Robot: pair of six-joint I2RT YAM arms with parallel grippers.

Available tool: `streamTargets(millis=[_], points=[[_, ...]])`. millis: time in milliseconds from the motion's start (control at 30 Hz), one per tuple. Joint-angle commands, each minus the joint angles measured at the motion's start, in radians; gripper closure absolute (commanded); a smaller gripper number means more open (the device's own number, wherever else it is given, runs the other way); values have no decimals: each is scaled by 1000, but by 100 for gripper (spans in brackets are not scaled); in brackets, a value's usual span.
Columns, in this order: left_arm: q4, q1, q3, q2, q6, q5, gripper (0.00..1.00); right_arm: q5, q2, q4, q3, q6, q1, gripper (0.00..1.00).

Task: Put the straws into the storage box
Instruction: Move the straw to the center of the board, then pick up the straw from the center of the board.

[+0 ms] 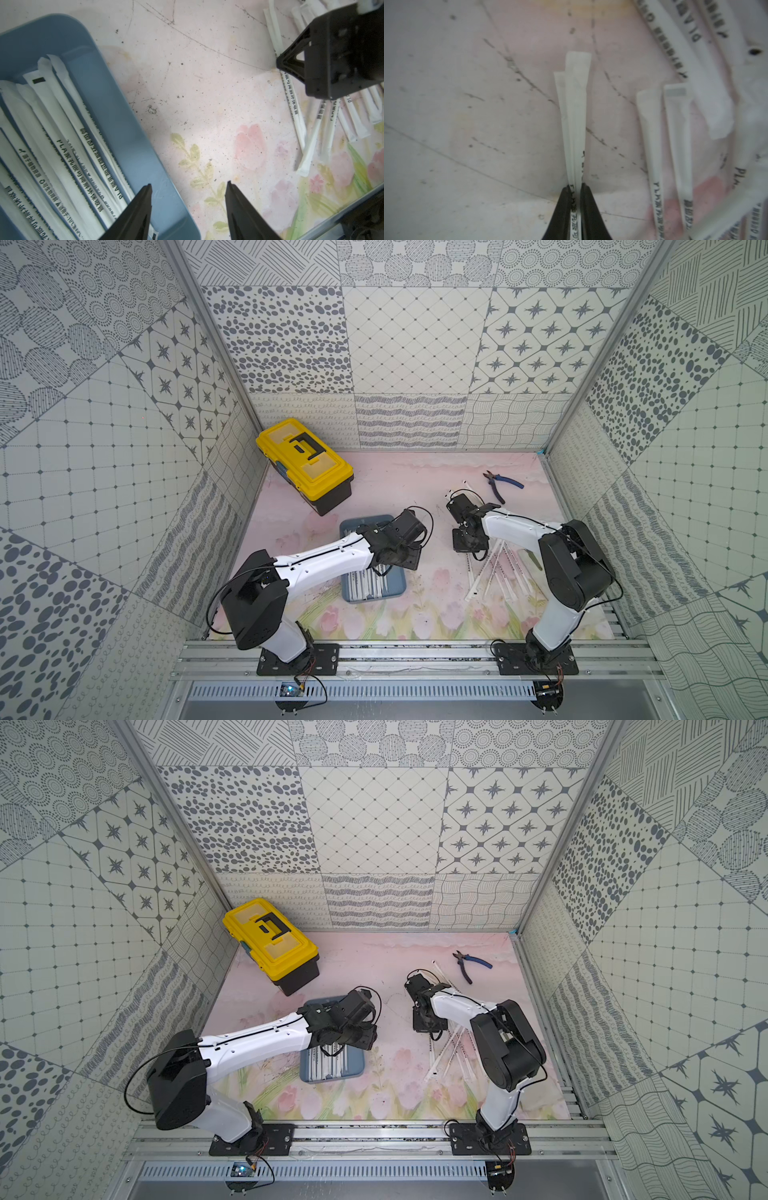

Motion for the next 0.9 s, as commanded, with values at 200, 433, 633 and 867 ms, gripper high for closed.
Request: streamTargets(millis=[200,433,633,867], points=[[-20,137,-127,-155,15,2,39,-97,-30,28,134,85,76,62],[-2,176,-176,-190,0,30,39,-104,-51,22,70,91,99,64],[0,190,-189,-200,-6,45,39,-89,40,98,80,155,115,66],[-4,206,-212,-230,-8,44,39,-69,105,118,68,160,119,76]])
